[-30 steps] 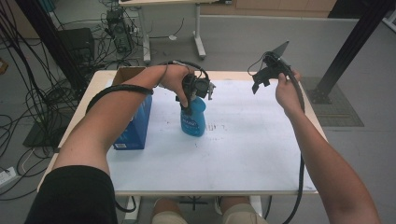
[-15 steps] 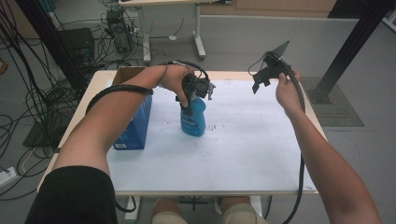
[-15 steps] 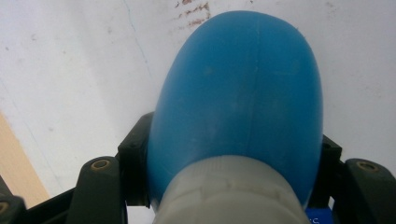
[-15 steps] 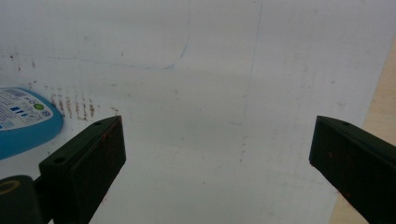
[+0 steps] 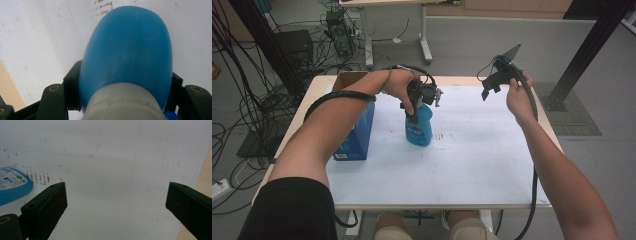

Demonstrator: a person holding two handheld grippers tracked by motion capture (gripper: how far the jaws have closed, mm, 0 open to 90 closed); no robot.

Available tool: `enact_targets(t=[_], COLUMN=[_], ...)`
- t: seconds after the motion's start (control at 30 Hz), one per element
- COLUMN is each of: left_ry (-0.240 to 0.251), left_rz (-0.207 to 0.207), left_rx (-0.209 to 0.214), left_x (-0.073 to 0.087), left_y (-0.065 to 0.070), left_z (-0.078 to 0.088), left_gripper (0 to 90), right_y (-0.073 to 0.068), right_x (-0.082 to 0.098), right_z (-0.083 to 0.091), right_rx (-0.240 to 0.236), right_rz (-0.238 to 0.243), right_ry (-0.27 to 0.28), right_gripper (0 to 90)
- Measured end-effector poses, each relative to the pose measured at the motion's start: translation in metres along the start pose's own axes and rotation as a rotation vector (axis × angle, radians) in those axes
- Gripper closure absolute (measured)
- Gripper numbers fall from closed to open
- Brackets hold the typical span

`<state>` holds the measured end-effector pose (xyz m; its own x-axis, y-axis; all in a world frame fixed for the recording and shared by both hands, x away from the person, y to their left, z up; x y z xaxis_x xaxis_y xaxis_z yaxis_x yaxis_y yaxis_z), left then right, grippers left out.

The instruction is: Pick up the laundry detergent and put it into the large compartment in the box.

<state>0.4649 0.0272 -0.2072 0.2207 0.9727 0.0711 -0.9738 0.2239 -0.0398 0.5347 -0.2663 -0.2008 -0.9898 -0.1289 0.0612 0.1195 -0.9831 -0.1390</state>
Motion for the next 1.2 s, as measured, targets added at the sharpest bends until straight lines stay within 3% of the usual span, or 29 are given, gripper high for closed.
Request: enact_targets(t=[0.23,0.43,0.47,0.5,0.77,0.93,1.07,1.17,1.2], left_ry=[-0.001,-0.002,-0.003,-0.003,0.021,0.049,0.039,0.014,0.009], left_rz=[0.016,0.073,0.117,0.117,0.282,0.388,0.469,0.560,0.637], left_rx=[-0.001,-0.007,-0.009,-0.009,-0.017,-0.032,-0.045,-0.048,-0.044], left_x=[-0.002,-0.004,-0.004,-0.004,0.003,0.014,0.019,0.021,0.024], left_y=[0.002,0.002,0.001,0.001,0.001,0.005,0.007,0.006,0.006], left_z=[0.002,0.013,0.022,0.022,0.067,0.106,0.134,0.159,0.173], left_gripper=[37.0,37.1,37.1,37.2,37.2,37.2,37.3,37.3,37.3], right_y=[-0.001,0.000,0.000,0.000,-0.001,-0.003,-0.003,-0.003,-0.003], right_x=[0.000,0.002,0.002,0.002,0.004,0.005,0.008,0.009,0.009], right_z=[0.000,0.001,0.001,0.001,0.002,0.003,0.005,0.006,0.006], right_rx=[0.002,-0.001,-0.001,-0.001,-0.011,-0.015,-0.023,-0.025,-0.027], right_rz=[0.000,0.000,-0.002,-0.002,0.007,0.011,0.024,0.028,0.029], right_ry=[-0.001,0.004,0.003,0.003,0.008,0.006,0.013,0.012,0.012], right_gripper=[3.7,3.7,3.7,3.7,3.7,3.7,3.7,3.7,3.7])
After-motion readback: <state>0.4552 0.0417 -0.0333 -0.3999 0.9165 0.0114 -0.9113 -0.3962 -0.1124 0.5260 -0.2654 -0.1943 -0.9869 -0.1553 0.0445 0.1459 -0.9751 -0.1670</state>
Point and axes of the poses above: each handheld gripper's, and its own axes: z roughly backward along the jaws, x roughly out of its underside, y roughly to its right, the point moved 4 cm from there along -z, roughly forward along the jaws, and after that the axes turned 5 degrees about -y, right-handed, at the moved point
